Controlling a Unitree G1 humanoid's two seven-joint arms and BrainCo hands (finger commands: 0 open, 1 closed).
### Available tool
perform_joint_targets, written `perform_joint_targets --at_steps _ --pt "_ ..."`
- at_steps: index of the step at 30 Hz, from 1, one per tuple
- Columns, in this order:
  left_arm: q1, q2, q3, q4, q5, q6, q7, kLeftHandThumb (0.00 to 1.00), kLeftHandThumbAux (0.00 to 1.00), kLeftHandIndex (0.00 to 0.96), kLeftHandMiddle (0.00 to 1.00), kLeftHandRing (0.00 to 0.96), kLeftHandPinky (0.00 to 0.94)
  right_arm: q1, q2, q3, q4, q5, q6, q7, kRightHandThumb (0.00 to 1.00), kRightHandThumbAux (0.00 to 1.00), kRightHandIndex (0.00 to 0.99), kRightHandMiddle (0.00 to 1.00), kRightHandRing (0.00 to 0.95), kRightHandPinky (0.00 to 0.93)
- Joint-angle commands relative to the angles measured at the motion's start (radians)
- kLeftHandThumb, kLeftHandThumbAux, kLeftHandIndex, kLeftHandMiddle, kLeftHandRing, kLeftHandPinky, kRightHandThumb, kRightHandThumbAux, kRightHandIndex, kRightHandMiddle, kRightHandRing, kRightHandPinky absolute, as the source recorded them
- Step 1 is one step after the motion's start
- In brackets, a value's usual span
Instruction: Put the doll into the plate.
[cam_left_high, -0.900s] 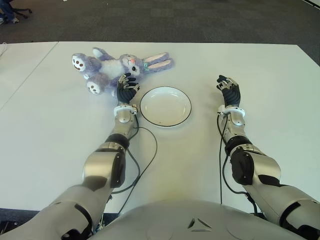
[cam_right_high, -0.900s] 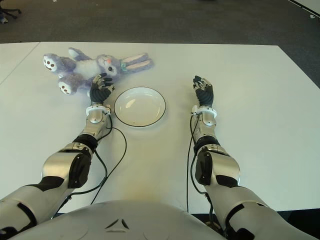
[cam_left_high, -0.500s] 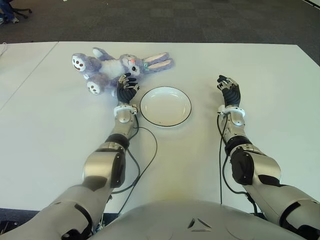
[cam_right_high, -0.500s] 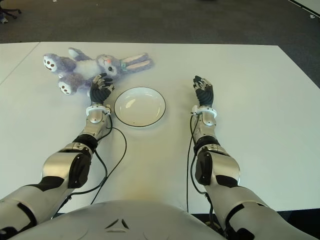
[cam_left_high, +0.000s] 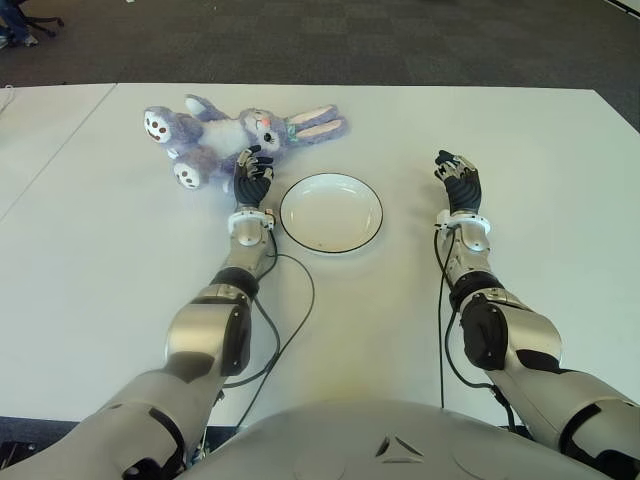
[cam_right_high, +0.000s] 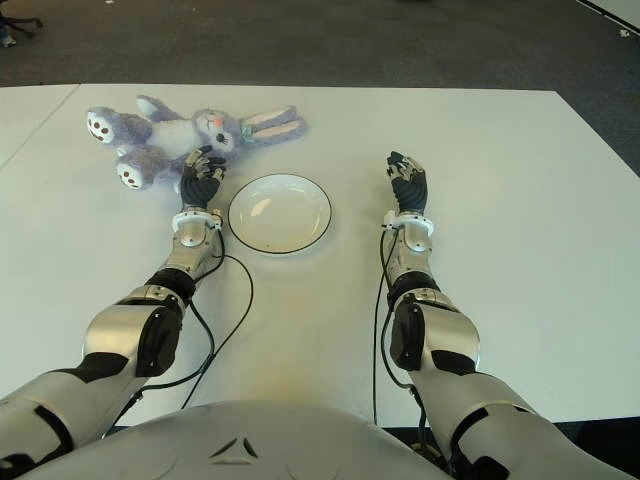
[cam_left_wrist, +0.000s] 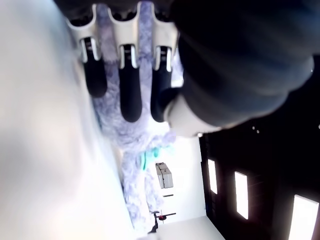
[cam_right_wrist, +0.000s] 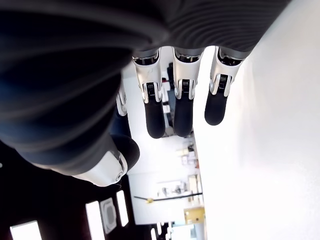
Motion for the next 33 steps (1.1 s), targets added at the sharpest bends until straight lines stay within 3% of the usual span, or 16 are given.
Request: perform_joint_targets --at_steps 1,6,12,15,19,24,33 --pt "0.206 -0.003 -0.054 0.120 0.061 0.090 0.053 0.459 0.857 0.175 0.355 0.342 0.254 0.201 0.073 -0.014 0.129 0.013 0.115 -0.011 0.697 0.735 0.405 0.223 0.194 0.197" --pt "0.225 0.015 -0.124 0.119 0.130 0.094 0.110 0.365 0.863 0.128 0.322 0.315 0.265 0.202 0.075 -0.020 0.128 0.019 0.112 -0.006 0.698 0.735 0.405 0.224 0.194 0.194" --pt "0.240 0.046 -0.259 0.065 0.261 0.036 0.286 0.189 0.807 0.088 0.207 0.232 0.206 0.203 0.077 -0.022 0.127 0.022 0.108 -0.004 0.698 0.735 0.405 0.223 0.196 0.203" --pt "0.225 0.088 -0.347 0.052 0.351 0.079 0.390 0.115 0.745 0.062 0.130 0.145 0.117 0.203 0.080 -0.019 0.127 0.018 0.107 -0.007 0.697 0.735 0.404 0.223 0.198 0.205" --pt "0.194 0.129 -0.433 0.041 0.431 0.164 0.484 0.105 0.671 0.029 0.054 0.043 0.005 0.202 0.081 -0.014 0.128 0.012 0.112 -0.013 0.696 0.736 0.404 0.223 0.199 0.198" --pt "0.145 0.152 -0.506 0.055 0.475 0.336 0.456 0.134 0.617 0.000 0.000 0.000 0.000 0.199 0.082 -0.012 0.128 0.010 0.113 -0.020 0.696 0.736 0.403 0.222 0.199 0.204" --pt "0.042 0.165 -0.564 0.046 0.496 0.496 0.423 0.202 0.533 0.000 0.000 0.000 0.000 0.195 0.087 -0.022 0.129 0.019 0.114 -0.011 0.696 0.736 0.404 0.225 0.200 0.193"
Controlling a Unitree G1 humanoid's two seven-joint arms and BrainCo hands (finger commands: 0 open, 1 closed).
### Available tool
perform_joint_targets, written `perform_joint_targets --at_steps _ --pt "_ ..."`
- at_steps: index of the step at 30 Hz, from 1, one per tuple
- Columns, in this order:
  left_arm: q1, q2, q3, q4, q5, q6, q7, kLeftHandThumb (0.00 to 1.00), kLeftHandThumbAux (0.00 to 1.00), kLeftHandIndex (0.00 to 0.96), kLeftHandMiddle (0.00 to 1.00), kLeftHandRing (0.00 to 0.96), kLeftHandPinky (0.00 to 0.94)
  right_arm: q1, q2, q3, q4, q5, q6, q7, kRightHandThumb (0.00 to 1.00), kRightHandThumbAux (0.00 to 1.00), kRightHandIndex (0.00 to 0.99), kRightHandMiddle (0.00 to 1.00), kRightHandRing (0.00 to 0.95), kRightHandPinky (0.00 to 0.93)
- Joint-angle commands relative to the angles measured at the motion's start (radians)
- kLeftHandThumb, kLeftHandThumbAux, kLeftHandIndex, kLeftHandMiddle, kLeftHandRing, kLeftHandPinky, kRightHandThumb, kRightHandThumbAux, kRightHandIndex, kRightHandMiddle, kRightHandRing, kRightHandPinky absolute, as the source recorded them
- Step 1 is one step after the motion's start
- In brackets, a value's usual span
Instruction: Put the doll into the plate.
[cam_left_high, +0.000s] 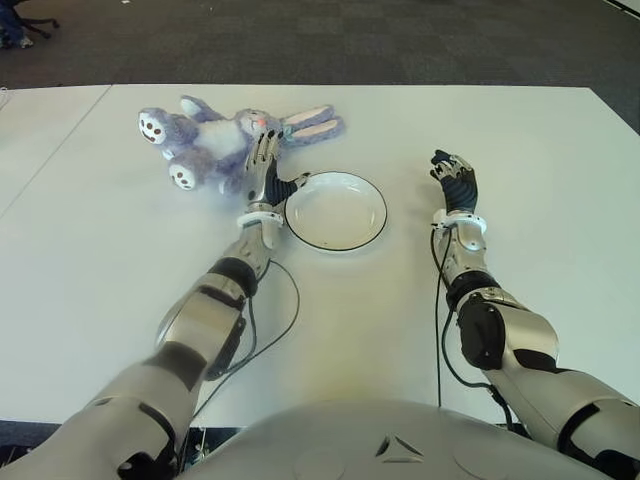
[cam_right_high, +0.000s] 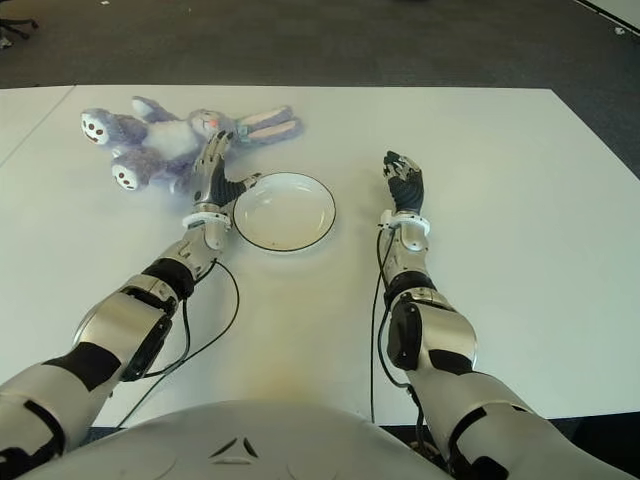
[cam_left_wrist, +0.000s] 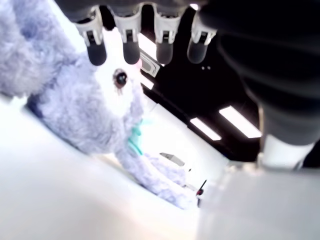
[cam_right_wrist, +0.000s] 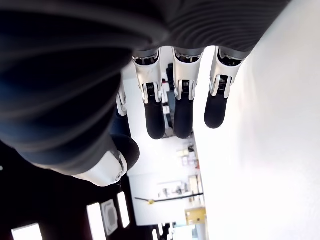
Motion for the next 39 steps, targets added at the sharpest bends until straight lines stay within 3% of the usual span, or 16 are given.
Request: perform_joint_targets --at_steps 1,15,21,39 --pt "0.071 0.057 -0.058 0.094 0.058 0.175 -0.026 0.204 0.531 0.000 0.000 0.000 0.000 0.200 0.070 -0.017 0.130 0.015 0.115 -0.013 0.696 0.736 0.403 0.225 0.200 0.192" --pt "-0.031 0.091 -0.106 0.063 0.071 0.207 -0.028 0.221 0.500 0.000 0.000 0.000 0.000 0.198 0.074 -0.016 0.131 0.013 0.114 -0.018 0.696 0.736 0.403 0.222 0.197 0.209" --pt "-0.104 0.132 -0.151 0.009 0.111 0.254 -0.092 0.222 0.502 0.000 0.000 0.000 0.000 0.196 0.080 -0.022 0.130 0.015 0.112 -0.016 0.697 0.736 0.404 0.231 0.210 0.216" --pt "-0.153 0.207 -0.237 -0.066 0.193 0.310 -0.145 0.219 0.502 0.000 0.000 0.000 0.000 0.192 0.080 -0.022 0.131 0.009 0.119 -0.023 0.695 0.738 0.403 0.227 0.200 0.193"
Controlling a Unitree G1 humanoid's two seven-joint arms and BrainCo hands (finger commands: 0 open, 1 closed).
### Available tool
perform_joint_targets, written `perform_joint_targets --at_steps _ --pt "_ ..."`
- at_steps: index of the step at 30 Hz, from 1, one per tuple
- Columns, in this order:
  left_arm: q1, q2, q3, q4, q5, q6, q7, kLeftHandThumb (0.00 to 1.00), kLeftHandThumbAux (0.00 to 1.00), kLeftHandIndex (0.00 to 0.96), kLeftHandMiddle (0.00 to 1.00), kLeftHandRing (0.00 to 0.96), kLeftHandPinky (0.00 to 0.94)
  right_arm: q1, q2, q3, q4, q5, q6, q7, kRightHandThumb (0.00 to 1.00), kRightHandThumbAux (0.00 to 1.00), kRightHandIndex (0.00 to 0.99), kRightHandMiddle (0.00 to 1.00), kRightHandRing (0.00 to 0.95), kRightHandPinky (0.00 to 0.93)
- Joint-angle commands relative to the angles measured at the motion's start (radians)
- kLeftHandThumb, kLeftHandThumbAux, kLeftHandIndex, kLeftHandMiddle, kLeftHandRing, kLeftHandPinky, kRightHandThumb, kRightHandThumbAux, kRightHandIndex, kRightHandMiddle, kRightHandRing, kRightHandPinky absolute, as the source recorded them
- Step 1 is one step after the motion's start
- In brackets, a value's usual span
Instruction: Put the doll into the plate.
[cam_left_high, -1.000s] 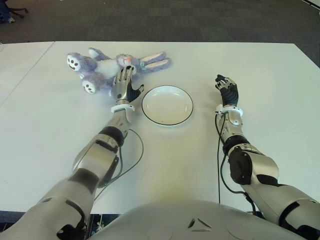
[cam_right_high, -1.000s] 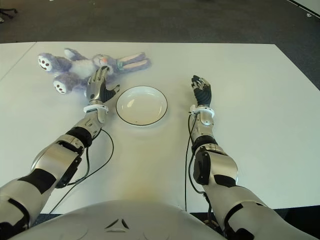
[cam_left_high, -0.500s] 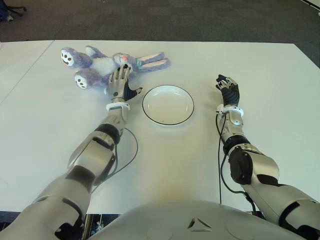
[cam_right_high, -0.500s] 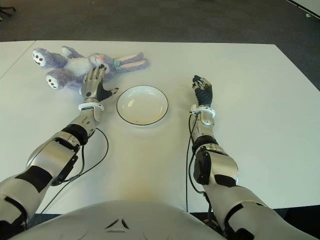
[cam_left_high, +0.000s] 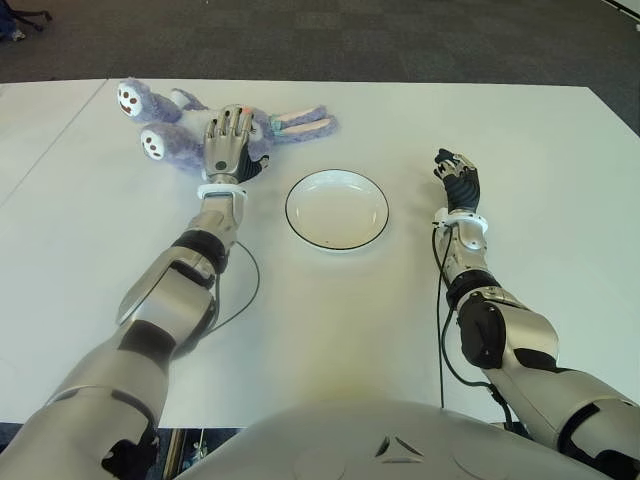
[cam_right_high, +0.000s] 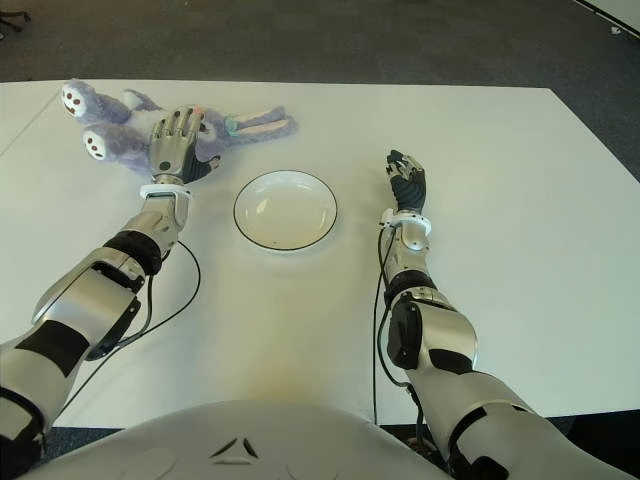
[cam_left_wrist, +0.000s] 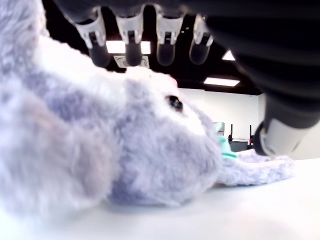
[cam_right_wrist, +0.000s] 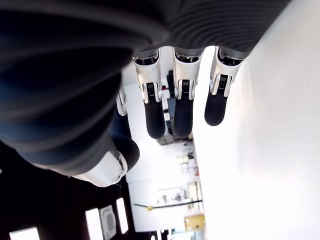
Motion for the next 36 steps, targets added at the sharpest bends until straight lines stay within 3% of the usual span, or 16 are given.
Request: perform_joint_targets --at_steps 1,16,24,36 --pt "-0.025 0.027 -0.036 -0.032 0.049 0.018 -0.058 0.220 0.502 0.000 0.000 0.000 0.000 0.196 0.081 -0.011 0.132 0.012 0.118 -0.002 0.695 0.738 0.403 0.228 0.201 0.193" --pt "-0.030 0.031 -0.086 -0.089 0.103 0.048 -0.069 0.232 0.508 0.000 0.000 0.000 0.000 0.195 0.072 0.007 0.134 -0.010 0.138 -0.015 0.689 0.739 0.400 0.205 0.180 0.193" --pt "-0.023 0.033 -0.110 -0.180 0.153 0.099 -0.065 0.232 0.507 0.000 0.000 0.000 0.000 0.197 0.064 0.031 0.134 -0.035 0.140 -0.041 0.685 0.742 0.397 0.193 0.179 0.193" --pt "0.008 0.073 -0.138 -0.298 0.233 0.146 -0.068 0.196 0.515 0.000 0.000 0.000 0.000 0.200 0.075 0.005 0.132 0.001 0.115 -0.009 0.693 0.739 0.402 0.215 0.188 0.186"
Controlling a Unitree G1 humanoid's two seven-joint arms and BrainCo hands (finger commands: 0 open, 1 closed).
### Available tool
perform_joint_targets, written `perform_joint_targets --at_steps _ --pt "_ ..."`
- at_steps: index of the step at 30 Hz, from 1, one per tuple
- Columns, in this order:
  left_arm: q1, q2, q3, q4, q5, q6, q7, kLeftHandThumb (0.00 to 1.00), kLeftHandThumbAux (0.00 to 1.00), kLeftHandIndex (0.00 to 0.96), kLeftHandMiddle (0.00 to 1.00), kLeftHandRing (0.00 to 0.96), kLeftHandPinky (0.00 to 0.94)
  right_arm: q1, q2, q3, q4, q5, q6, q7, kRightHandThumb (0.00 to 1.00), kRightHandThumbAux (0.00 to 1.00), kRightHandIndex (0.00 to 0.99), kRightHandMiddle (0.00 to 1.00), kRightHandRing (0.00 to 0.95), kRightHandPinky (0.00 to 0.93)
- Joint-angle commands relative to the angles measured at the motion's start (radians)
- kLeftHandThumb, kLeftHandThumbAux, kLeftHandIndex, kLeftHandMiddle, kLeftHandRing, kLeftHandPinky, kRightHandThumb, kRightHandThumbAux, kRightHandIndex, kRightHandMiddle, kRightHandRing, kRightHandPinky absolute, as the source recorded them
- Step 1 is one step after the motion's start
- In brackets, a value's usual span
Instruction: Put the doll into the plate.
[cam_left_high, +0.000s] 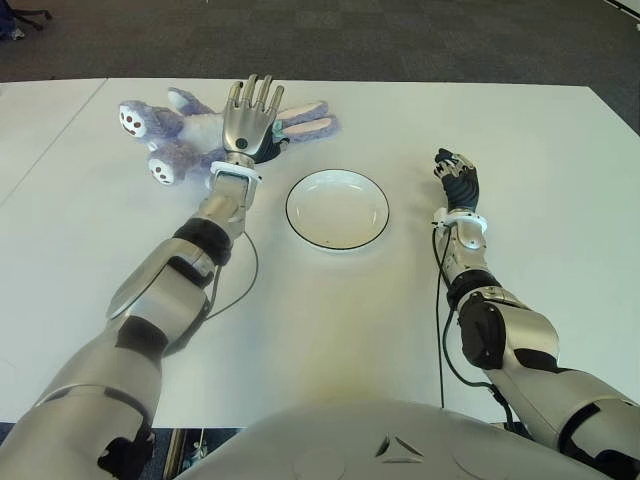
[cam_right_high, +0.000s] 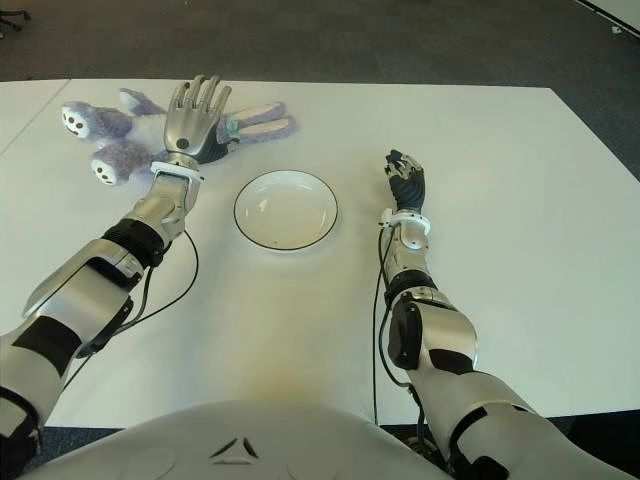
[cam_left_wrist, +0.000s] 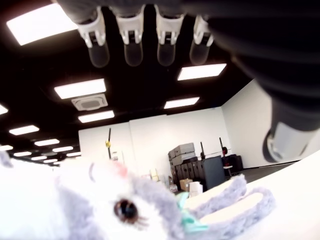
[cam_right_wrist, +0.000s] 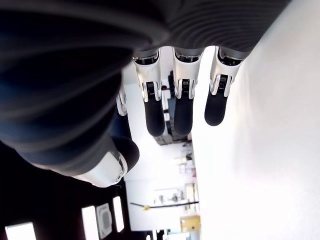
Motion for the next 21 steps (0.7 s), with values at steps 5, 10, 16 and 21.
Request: perform_joint_targets --at_steps 5,10,16,21 --pt "0.042 0.070 -0.043 -0.100 0.095 0.000 -0.060 0.183 0.513 0.000 0.000 0.000 0.000 0.199 0.080 -0.028 0.132 0.031 0.119 0.031 0.694 0.737 0.403 0.218 0.192 0.193" --pt "0.063 0.112 -0.057 -0.156 0.127 -0.002 -0.104 0.164 0.509 0.000 0.000 0.000 0.000 0.201 0.080 -0.032 0.132 0.036 0.117 0.036 0.695 0.737 0.403 0.219 0.194 0.202" --pt "0.100 0.187 -0.081 -0.244 0.211 0.039 -0.193 0.145 0.498 0.000 0.000 0.000 0.000 0.200 0.080 -0.031 0.132 0.036 0.119 0.034 0.695 0.737 0.403 0.220 0.198 0.202" --pt "0.135 0.239 -0.077 -0.321 0.259 0.069 -0.272 0.129 0.496 0.000 0.000 0.000 0.000 0.200 0.079 -0.030 0.132 0.031 0.122 0.032 0.696 0.736 0.404 0.215 0.193 0.195"
